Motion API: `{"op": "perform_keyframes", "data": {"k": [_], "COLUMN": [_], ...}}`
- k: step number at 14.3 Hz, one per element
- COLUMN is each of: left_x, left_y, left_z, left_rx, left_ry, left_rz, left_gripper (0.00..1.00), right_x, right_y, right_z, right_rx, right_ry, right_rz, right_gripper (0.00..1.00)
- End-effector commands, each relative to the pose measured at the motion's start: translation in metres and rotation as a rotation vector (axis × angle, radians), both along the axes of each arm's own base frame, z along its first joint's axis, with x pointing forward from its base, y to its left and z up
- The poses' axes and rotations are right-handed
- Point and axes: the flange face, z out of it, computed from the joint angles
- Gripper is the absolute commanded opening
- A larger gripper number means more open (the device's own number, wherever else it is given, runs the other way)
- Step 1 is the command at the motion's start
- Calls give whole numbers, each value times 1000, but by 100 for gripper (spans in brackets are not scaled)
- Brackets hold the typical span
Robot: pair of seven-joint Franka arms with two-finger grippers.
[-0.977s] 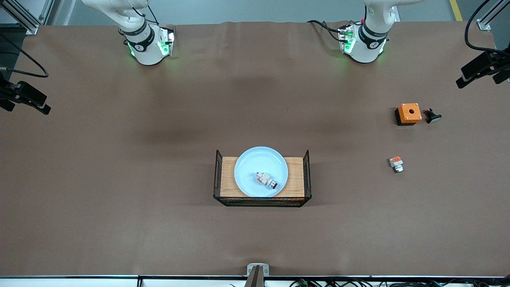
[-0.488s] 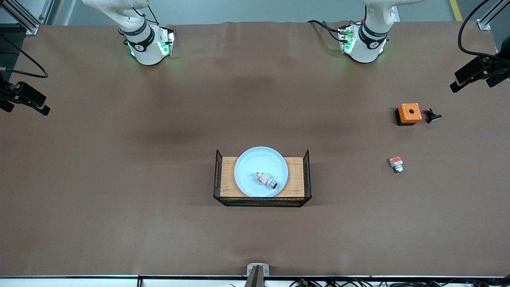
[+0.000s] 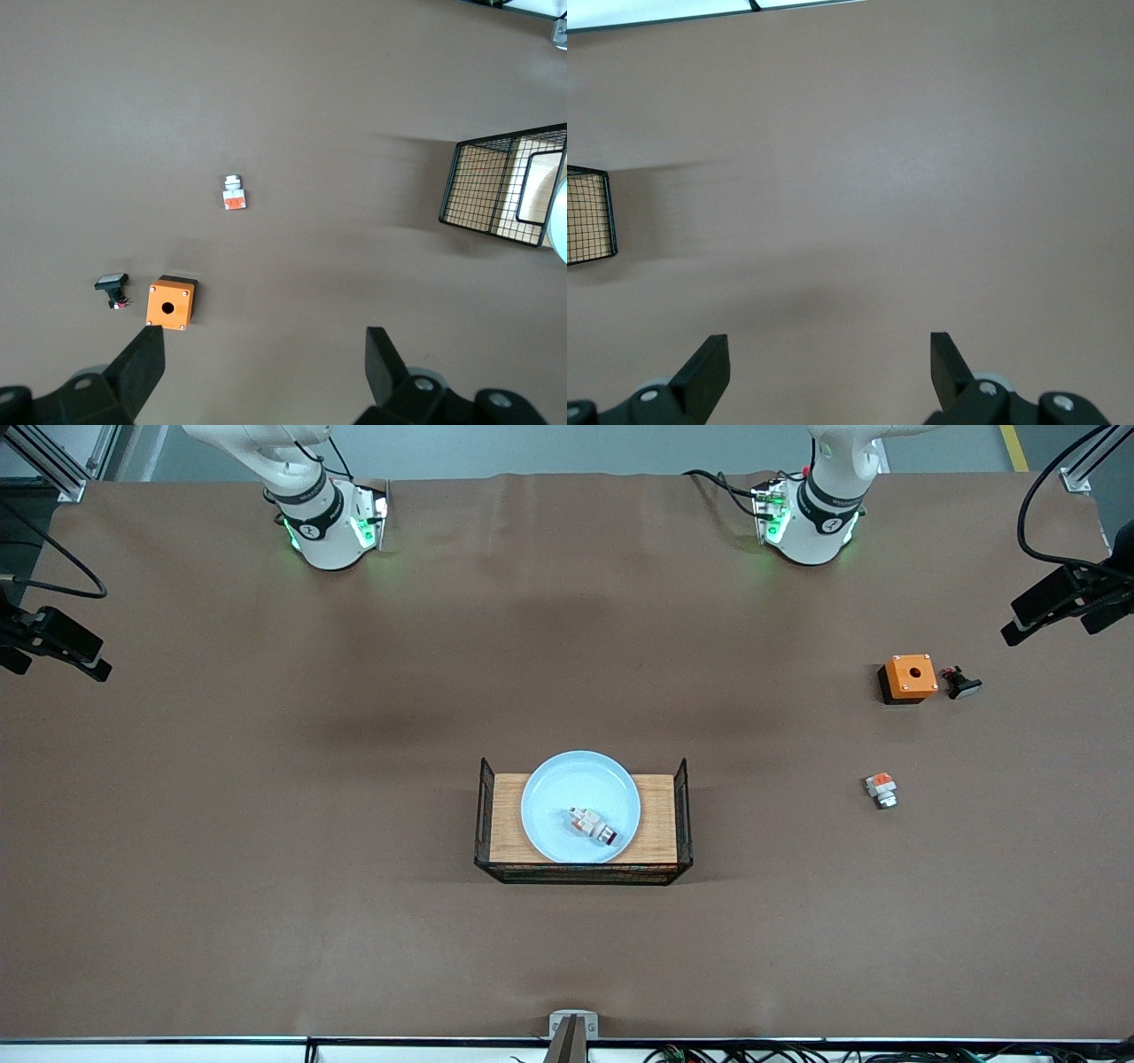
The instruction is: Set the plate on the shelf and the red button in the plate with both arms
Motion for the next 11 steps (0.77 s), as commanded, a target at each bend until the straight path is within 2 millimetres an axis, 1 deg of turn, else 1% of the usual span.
{"op": "perform_keyframes", "data": {"k": [1, 8, 11], "left_x": [1, 4, 6], "left_y": [-1, -3, -1], "left_z": [6, 8, 3], "left_rx": [7, 5, 4], "left_ry": [-14, -39, -31], "left_rz": [4, 4, 7], "left_gripper": [100, 100, 100], "right_x": [-2, -2, -2], "right_y": [0, 1, 1], "right_z": [1, 1, 1], "right_rx": [-14, -14, -14], "right_ry": [-7, -7, -7], "right_rz": [7, 9, 9], "right_gripper": [100, 100, 100]}}
